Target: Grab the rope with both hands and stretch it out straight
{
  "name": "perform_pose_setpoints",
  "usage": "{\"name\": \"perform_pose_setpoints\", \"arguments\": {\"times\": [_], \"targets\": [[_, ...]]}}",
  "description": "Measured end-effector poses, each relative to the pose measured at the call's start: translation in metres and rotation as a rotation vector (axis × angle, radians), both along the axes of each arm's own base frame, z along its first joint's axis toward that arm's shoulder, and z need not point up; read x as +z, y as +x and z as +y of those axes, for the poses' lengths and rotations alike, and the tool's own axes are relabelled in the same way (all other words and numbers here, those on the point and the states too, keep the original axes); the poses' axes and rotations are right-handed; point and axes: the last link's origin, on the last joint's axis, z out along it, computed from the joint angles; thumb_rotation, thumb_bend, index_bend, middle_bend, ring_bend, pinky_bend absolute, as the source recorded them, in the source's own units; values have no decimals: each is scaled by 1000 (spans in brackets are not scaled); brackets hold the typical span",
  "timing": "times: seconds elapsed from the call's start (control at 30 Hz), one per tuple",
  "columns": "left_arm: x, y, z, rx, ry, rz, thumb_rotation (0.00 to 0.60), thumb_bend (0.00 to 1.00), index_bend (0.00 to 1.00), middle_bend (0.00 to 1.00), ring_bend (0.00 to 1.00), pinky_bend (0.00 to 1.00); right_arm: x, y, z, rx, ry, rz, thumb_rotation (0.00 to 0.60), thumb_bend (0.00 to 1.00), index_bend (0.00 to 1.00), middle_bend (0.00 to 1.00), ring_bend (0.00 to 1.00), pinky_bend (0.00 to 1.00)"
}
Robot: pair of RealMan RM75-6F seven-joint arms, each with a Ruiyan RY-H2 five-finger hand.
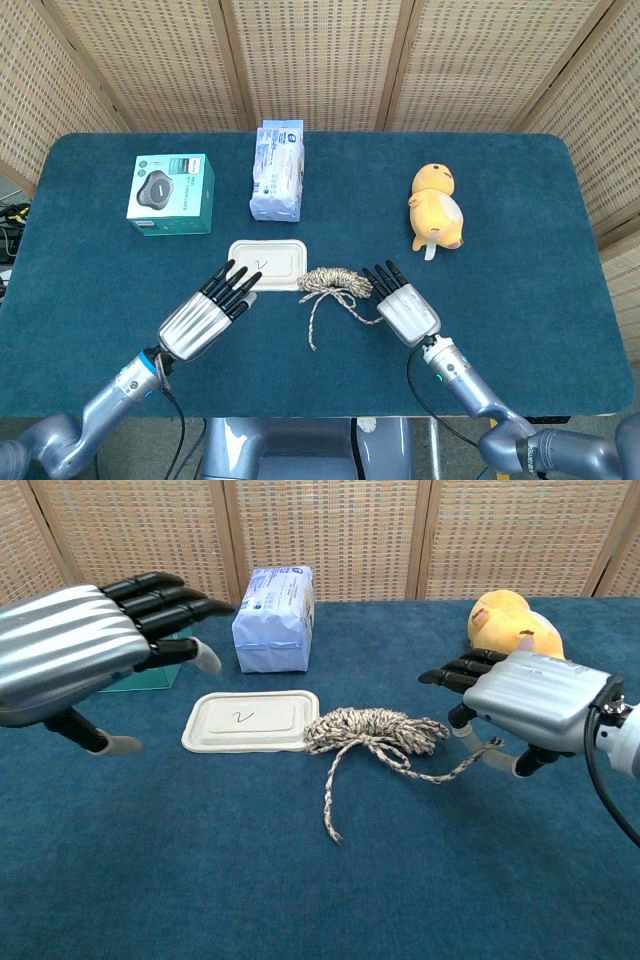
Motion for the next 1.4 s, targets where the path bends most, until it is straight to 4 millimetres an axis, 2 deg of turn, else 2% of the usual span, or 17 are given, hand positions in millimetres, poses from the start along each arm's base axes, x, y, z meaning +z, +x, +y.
{"name": "perform_pose_setpoints", "arguments": {"times": [0.23,0.4,0.6,0.93,1.07,1.4], "targets": [[-38,26,20,-109,-93,22,600,173,400,0,0,0,1,-2,-7,-57,11,-36,600,496,637,0,0,0],[-64,44,24,-157,-162,32,600,201,453,0,0,0,0,-4,-10,-101,31,-77,600,495,637,0,0,0],[-86,57,26,-208,-202,89,600,268,486,0,0,0,-1,-5,-13,-128,49,-117,600,494,638,0,0,0],[-111,60,22,-222,-239,138,600,293,486,0,0,0,0,-10,-19,-139,50,-120,600,495,641,0,0,0],[-122,60,21,-215,-255,146,600,341,487,0,0,0,-1,-12,-20,-148,54,-120,600,494,642,0,0,0],[-140,64,19,-206,-287,137,600,343,487,0,0,0,-2,-16,-22,-156,60,-130,600,495,643,0,0,0]]}}
